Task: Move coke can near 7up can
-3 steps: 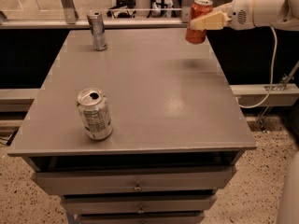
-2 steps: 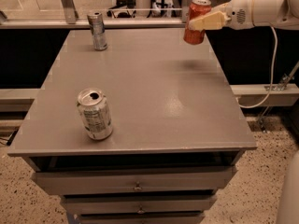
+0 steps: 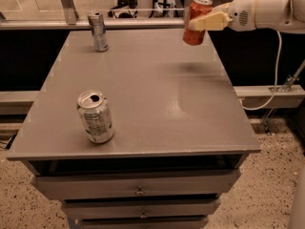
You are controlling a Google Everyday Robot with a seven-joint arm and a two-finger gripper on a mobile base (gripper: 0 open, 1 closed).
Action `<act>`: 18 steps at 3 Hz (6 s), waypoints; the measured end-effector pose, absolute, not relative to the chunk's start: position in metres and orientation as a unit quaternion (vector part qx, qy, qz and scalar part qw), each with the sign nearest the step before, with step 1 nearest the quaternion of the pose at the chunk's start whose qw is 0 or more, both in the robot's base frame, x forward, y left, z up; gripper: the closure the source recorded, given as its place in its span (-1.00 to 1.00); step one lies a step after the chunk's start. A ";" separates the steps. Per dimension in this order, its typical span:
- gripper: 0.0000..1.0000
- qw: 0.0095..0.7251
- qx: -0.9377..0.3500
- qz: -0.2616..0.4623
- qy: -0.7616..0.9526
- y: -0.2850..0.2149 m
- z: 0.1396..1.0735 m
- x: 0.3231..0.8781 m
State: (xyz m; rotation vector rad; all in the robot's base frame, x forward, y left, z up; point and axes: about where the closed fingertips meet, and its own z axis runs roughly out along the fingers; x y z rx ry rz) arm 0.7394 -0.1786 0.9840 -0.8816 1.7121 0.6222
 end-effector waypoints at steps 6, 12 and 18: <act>1.00 0.488 -0.490 0.322 0.646 -0.071 0.951 0.561; -0.22 0.455 -0.575 0.350 0.583 0.031 0.891 0.482; -1.00 0.506 -0.578 0.245 0.592 -0.105 0.990 0.513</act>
Offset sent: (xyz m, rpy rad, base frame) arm -0.1400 0.0762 -0.0102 0.0161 -0.0750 0.2330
